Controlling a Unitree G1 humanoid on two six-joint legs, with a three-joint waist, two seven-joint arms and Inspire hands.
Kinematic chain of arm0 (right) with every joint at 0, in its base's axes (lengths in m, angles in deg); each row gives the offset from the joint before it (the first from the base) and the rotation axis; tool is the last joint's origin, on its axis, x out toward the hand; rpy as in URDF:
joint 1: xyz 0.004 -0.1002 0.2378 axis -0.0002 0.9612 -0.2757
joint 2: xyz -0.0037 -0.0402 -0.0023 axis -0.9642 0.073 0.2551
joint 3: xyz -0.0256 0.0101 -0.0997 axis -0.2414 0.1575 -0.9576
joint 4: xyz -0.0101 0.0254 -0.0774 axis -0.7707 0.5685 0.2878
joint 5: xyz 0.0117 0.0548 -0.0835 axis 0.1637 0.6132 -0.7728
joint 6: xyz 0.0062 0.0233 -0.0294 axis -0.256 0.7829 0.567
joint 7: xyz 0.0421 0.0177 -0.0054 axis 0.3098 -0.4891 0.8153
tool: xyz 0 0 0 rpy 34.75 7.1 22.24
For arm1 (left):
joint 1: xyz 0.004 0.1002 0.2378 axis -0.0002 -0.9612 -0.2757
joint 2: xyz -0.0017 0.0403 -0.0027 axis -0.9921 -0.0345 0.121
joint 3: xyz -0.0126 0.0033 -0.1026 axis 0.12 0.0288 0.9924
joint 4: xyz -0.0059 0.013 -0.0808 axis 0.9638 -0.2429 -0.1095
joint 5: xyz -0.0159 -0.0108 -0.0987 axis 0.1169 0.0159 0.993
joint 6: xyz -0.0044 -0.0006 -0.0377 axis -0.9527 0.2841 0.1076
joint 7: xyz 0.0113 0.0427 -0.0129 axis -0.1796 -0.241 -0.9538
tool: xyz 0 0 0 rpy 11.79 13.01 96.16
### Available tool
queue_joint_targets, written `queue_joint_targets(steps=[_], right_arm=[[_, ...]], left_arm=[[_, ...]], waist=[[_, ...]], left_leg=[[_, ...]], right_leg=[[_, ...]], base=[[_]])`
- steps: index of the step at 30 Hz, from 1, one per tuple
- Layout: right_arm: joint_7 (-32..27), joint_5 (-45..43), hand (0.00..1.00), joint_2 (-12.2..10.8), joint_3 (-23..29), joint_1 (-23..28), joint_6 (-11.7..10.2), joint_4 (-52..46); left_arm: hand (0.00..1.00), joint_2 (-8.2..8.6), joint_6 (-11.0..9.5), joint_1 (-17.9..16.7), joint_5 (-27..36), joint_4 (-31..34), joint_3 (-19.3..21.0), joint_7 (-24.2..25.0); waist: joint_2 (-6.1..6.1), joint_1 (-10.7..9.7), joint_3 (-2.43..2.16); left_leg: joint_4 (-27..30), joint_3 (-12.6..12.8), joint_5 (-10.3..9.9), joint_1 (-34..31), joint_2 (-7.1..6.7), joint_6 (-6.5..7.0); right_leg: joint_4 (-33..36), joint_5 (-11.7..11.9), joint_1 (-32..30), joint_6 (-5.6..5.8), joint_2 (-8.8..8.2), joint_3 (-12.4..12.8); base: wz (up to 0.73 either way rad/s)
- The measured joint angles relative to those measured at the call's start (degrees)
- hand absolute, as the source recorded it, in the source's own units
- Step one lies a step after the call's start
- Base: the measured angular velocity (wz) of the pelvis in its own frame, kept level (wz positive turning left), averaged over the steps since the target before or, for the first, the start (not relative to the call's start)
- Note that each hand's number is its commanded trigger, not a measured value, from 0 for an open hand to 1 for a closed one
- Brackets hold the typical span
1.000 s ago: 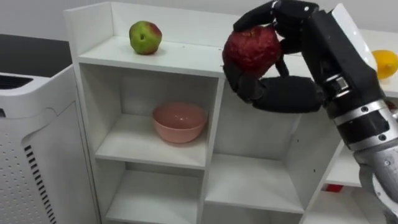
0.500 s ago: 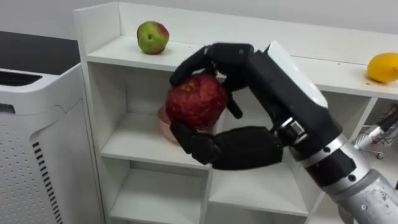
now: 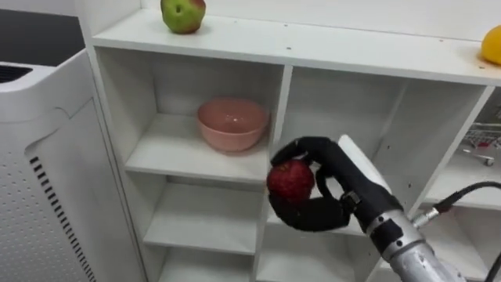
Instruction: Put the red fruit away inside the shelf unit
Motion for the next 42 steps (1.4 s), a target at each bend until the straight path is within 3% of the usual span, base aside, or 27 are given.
queue_joint_targets(steps=[1,6,11,17,21,25,32,36,41,42], right_arm=[[-0.9,-1.3,1.00,0.0,0.0,-0.4,-0.2,2.2],[-5.9,-3.0,1.00,-0.1,0.1,-2.2,-0.7,9.3],[-8.4,-7.7,1.00,-0.5,0.1,-2.2,-1.0,9.6],[-10.3,-8.8,1.00,-0.5,0.1,-2.6,-1.3,9.9],[-10.7,-7.0,1.00,0.0,-0.2,-5.1,-1.3,12.4],[-11.9,-7.0,1.00,2.0,-0.4,-8.1,-1.1,16.0],[-15.5,-6.6,1.00,2.9,-1.9,-11.7,-0.1,24.0],[-16.5,-6.6,1.00,5.0,-3.3,-14.4,0.5,25.3],[-18.5,-6.7,1.00,7.2,-3.4,-16.9,1.1,26.6],[-19.3,-6.7,1.00,7.4,-3.4,-18.0,1.2,28.2]], left_arm=[[0.00,0.03,-0.1,0.4,0.4,-0.3,-0.5,-0.1],[0.00,0.00,-0.4,1.8,3.0,-0.6,-2.2,-2.4],[0.00,-0.07,-0.4,0.8,5.4,0.0,-2.1,-3.6],[0.00,-0.07,0.0,0.4,6.0,1.2,-2.2,-4.1],[0.00,-0.31,0.5,0.3,12.5,2.9,-4.1,-4.8],[0.00,-0.52,1.1,0.0,14.3,6.0,-4.1,-5.6],[0.00,-2.27,2.0,-1.9,16.5,11.5,-5.1,-6.2],[0.00,-3.43,2.3,-3.7,16.6,14.6,-6.1,-6.3],[0.00,-4.53,2.5,-4.8,16.6,16.4,-6.0,-6.3],[0.00,-4.91,2.7,-4.9,16.6,17.0,-6.0,-6.3]], waist=[[0.21,0.0,0.34],[0.26,0.6,1.00],[0.20,1.5,1.12],[0.18,1.8,1.08],[0.22,2.1,1.10],[0.18,2.7,1.07],[0.09,3.8,1.06],[-0.04,3.6,1.09],[-0.91,3.6,1.25],[-1.31,3.5,1.46]], left_leg=[[1.4,0.0,-0.1,-2.1,0.00,0.09],[8.4,0.1,-0.9,-11.6,-0.76,1.36],[18.2,-0.1,-3.6,-22.0,-0.49,1.38],[25.1,-1.0,-4.5,-29.3,-0.31,1.12],[31.4,-1.4,-6.2,-34.8,0.34,0.89],[34.4,-1.4,-6.3,-40.4,0.22,0.74],[37.8,-3.1,-6.7,-46.2,0.30,-0.41],[39.6,-3.4,-6.5,-50.1,0.33,-0.41],[40.9,-3.5,-6.5,-53.1,0.28,-0.43],[41.1,-3.3,-6.5,-53.5,0.24,-0.42]], right_leg=[[1.5,-0.1,-2.1,-0.14,-0.31,-0.4],[11.4,-3.3,-12.6,-0.84,-2.81,-1.3],[22.1,-7.4,-23.4,-1.82,-3.85,0.2],[29.4,-9.0,-30.4,-2.90,-4.98,0.0],[35.7,-11.1,-35.6,-3.75,-5.57,-0.1],[39.8,-11.9,-41.5,-4.63,-6.68,-0.3],[43.1,-12.9,-46.2,-6.18,-6.83,-1.7],[45.1,-13.3,-49.7,-7.09,-7.72,-2.7],[46.7,-14.1,-52.2,-7.33,-8.55,-3.3],[47.1,-14.4,-52.6,-7.34,-8.84,-3.4]], base=[[-0.09],[0.07],[0.02],[0.05],[0.05],[0.06],[0.08],[0.09],[0.12],[0.11]])
